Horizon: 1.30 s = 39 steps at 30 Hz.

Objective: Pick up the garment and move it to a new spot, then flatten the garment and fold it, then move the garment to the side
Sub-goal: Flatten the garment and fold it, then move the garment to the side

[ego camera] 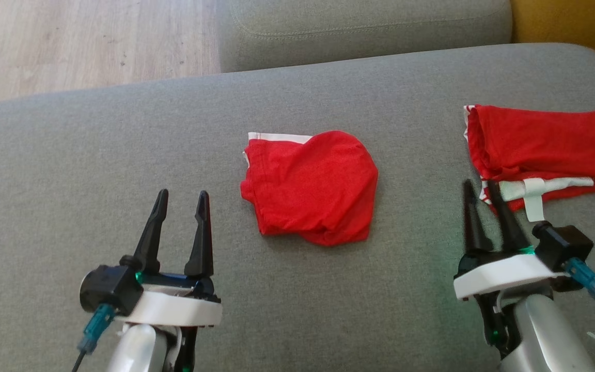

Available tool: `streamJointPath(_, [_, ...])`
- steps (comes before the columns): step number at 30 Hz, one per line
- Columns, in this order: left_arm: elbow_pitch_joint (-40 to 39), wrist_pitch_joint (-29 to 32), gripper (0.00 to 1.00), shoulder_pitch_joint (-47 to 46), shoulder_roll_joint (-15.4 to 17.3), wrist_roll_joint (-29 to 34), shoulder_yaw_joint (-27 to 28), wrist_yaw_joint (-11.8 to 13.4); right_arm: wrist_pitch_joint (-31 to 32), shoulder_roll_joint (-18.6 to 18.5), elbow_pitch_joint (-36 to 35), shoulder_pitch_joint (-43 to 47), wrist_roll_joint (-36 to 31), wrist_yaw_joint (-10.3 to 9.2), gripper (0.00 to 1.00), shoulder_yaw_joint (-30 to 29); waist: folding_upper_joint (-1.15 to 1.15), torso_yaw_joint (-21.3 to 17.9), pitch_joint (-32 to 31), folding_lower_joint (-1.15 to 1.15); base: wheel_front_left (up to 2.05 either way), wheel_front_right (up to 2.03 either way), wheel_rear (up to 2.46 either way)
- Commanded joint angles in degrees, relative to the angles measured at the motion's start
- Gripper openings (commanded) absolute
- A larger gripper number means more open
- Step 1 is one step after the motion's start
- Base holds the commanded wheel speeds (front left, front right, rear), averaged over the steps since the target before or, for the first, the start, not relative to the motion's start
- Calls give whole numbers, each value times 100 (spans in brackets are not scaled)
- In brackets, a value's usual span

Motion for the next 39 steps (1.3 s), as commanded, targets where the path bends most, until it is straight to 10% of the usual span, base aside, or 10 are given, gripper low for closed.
streamJointPath(1, [-183,-54,100,-116,25,21,229,-23,-61,35,-269,-153,-41,39,100,136,0,5,-6,0,0,0,0])
streamJointPath(26, [-200,-54,100,-235,25,43,74,-101,108,35,-282,-247,-224,39,100,248,0,351,290,0,0,0,0])
streamJointPath(39, [-81,-54,100,-467,25,-85,-136,-123,1040,35,1023,-1101,412,39,100,648,0,965,700,0,0,0,0])
